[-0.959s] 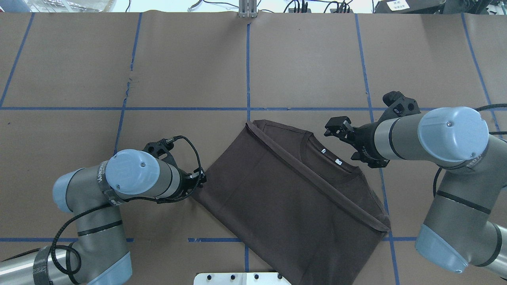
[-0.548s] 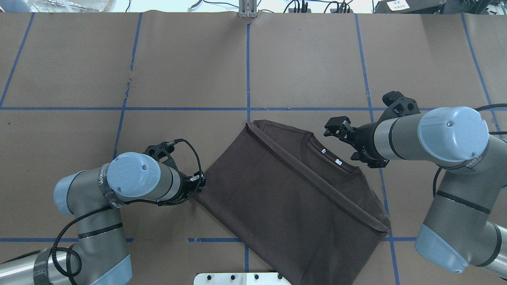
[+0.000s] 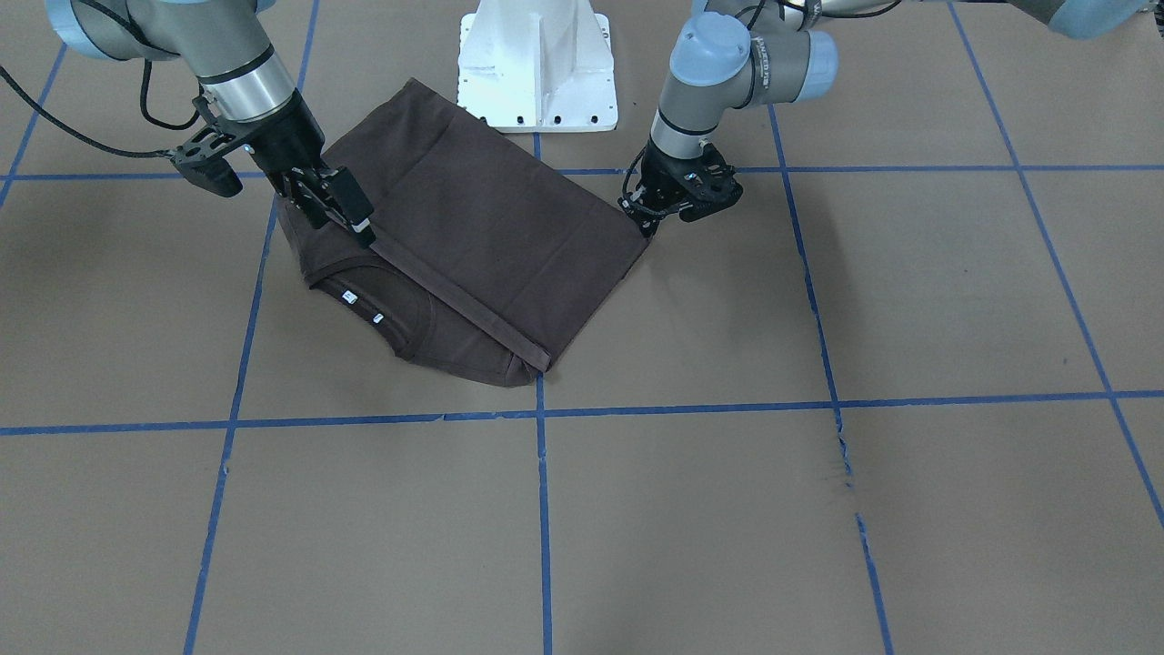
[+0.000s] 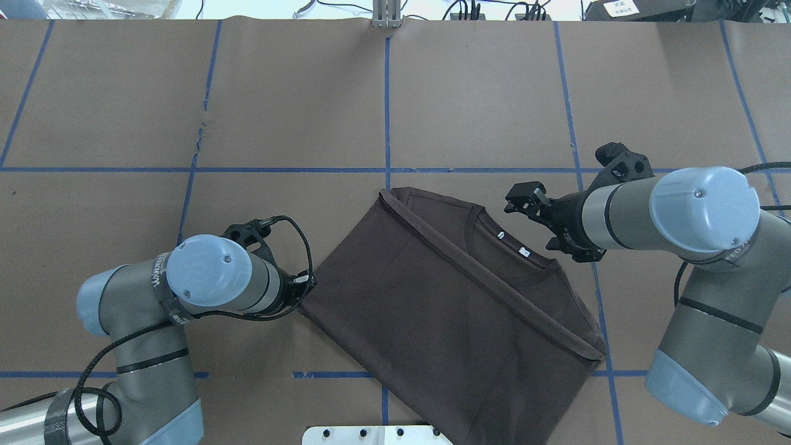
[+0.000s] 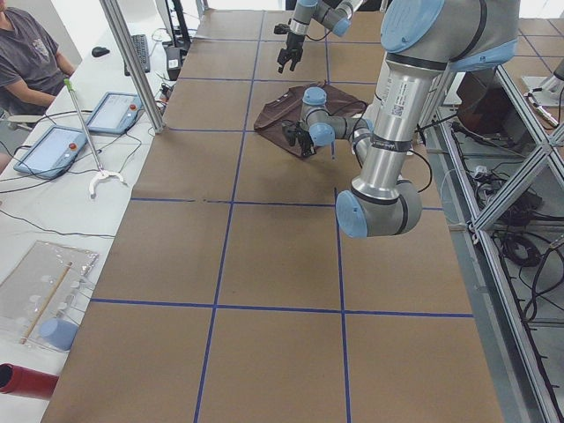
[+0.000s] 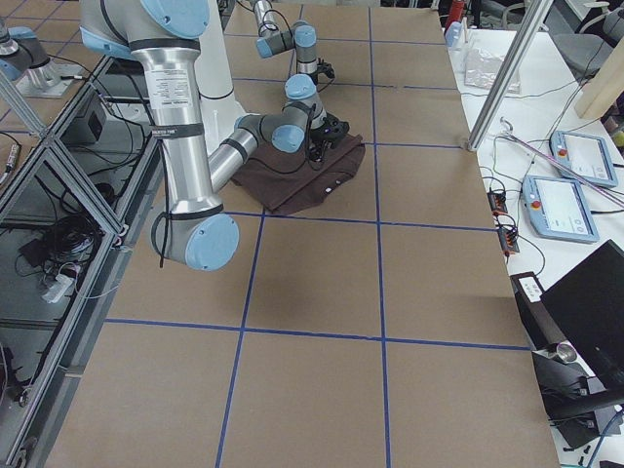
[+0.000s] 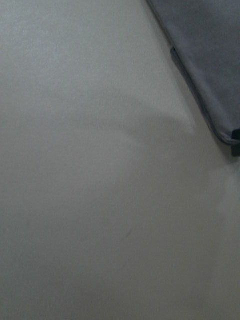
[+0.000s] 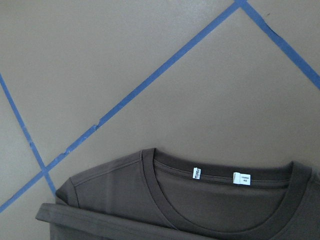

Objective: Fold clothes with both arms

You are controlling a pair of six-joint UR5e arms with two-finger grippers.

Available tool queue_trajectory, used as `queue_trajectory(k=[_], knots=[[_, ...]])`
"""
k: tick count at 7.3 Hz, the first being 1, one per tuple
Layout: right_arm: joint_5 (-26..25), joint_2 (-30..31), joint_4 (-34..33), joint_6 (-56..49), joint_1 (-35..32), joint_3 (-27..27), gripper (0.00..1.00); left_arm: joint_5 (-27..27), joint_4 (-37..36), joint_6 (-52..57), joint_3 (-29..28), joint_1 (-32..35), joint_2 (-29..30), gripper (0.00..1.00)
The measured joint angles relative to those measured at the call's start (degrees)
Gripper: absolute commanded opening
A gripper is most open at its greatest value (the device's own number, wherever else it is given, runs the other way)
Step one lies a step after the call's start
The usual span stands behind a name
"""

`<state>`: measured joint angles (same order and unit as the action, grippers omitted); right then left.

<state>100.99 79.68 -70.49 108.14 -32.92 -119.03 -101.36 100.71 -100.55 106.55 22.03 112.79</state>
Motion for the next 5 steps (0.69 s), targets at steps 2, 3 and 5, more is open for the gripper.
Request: queue_trajectory(k=[2, 3, 5], knots=[[-0.1, -1.3, 0.2, 0.6, 0.2, 0.5, 1.00, 0.0, -3.6, 8.7, 1.8, 4.6, 0.6, 0.00], [-0.3, -2.5, 0.3, 0.8, 0.5, 0.8, 1.00, -0.1, -3.8, 13.2, 0.4, 9.0, 1.9, 0.00], [-0.4, -4.4, 0.3, 0.9, 0.9, 1.0, 1.00, -0.2, 1.1, 17.9, -11.3, 17.8, 9.1, 0.00]])
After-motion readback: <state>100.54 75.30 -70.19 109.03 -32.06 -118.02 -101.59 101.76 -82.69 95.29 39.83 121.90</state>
